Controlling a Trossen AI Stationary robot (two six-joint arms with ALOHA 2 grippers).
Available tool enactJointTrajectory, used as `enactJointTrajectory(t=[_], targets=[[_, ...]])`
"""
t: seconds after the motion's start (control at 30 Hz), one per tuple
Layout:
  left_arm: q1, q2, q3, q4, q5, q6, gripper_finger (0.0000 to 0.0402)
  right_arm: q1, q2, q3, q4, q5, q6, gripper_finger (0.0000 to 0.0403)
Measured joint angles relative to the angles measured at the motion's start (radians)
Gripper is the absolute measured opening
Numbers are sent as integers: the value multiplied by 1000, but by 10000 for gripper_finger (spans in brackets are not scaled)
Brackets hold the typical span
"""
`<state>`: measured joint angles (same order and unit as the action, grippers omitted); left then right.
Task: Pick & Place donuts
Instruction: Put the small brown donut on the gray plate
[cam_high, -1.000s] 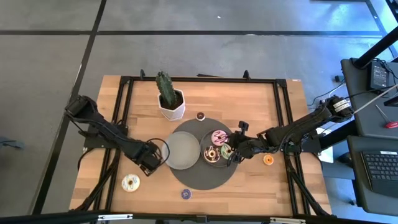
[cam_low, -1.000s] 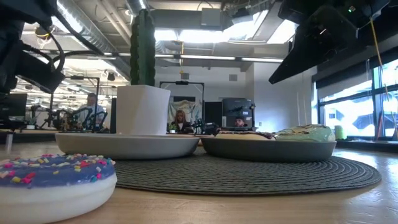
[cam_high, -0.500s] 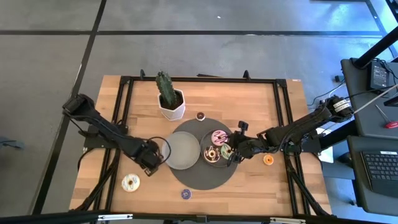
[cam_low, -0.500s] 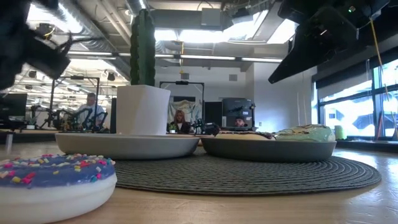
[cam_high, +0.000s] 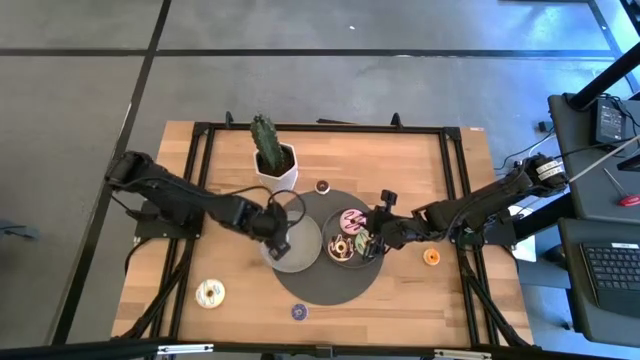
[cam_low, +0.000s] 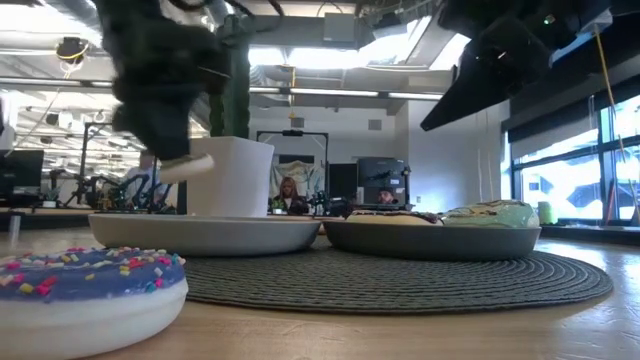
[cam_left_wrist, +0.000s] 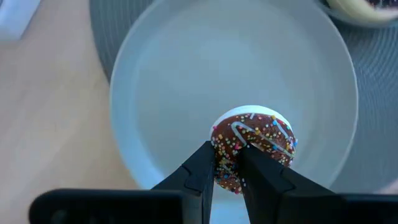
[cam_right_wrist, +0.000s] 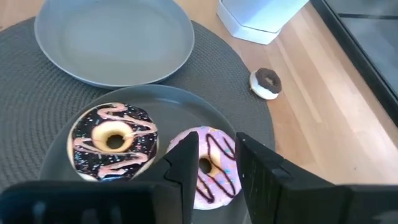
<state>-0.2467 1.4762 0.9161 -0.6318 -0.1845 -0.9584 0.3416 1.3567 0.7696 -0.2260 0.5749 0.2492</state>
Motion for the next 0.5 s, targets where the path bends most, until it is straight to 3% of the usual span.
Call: enactJointTrajectory(t=[0.33,0.5], targets=[[124,113,0,104,61,133,63,-33,0,0,0,0,-50,108],[155,144,0,128,147,135,63,-39,0,0,-1,-1,-44,108]])
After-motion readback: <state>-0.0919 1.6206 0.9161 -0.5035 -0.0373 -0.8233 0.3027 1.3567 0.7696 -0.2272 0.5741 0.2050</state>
